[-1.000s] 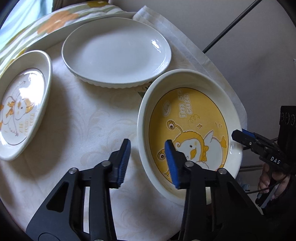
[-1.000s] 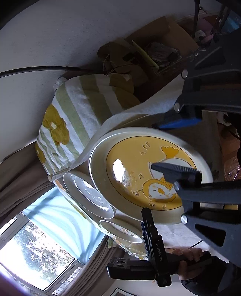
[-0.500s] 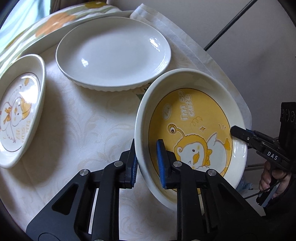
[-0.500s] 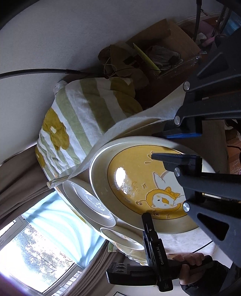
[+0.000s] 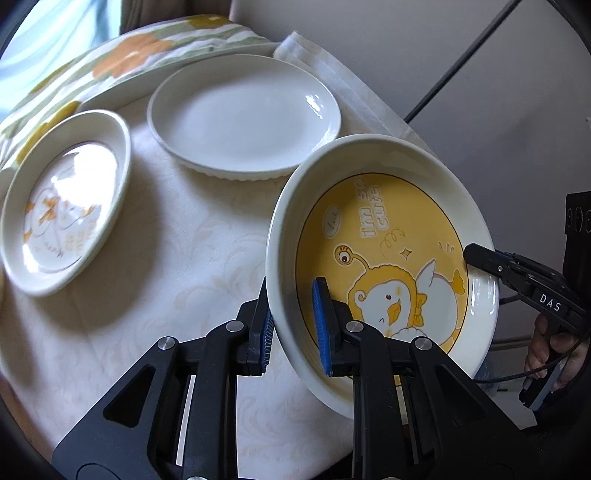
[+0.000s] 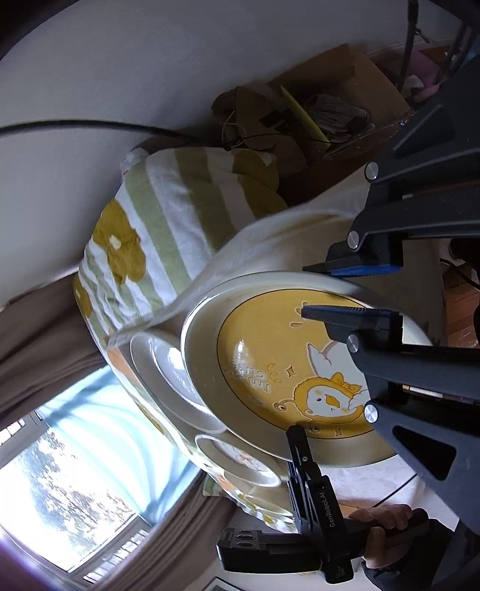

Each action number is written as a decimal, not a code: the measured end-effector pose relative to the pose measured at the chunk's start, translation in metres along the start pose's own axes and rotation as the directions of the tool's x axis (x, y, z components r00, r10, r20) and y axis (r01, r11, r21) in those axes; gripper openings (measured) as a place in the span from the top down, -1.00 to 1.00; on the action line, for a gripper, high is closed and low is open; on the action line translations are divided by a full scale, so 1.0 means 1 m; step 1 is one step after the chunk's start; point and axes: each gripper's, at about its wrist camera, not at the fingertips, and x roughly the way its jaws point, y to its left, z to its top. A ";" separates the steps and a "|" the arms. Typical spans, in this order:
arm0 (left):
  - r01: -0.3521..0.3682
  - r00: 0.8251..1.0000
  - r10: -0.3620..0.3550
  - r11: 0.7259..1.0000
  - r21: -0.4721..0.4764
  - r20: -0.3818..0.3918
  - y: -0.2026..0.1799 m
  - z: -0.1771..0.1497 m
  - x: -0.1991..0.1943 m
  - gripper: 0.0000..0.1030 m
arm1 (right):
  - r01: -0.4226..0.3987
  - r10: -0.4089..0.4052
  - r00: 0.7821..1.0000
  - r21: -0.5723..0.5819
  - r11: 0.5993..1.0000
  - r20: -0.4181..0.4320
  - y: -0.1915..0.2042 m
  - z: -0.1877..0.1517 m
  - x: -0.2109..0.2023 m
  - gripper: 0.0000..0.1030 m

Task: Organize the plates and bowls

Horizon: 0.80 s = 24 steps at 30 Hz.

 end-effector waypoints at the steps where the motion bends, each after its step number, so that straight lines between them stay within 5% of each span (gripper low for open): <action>1: -0.004 1.000 0.004 1.000 -0.017 0.008 0.001 -0.002 -0.007 0.67 | -0.007 0.007 1.000 -0.018 1.000 -0.004 0.005 0.003 -0.002 0.75; 10: -0.097 0.987 0.121 0.973 -0.209 0.105 0.041 -0.055 -0.086 0.67 | -0.139 0.122 0.989 -0.220 0.965 -0.087 0.081 0.021 0.003 0.75; 17: -0.179 0.967 0.231 0.913 -0.367 0.104 0.103 -0.115 -0.134 0.67 | -0.270 0.207 0.955 -0.332 0.904 -0.213 0.162 0.010 0.044 0.75; 24: -0.190 0.965 0.255 0.848 -0.494 0.067 0.168 -0.180 -0.148 0.67 | -0.352 0.228 0.912 -0.368 0.860 -0.340 0.228 -0.029 0.095 0.75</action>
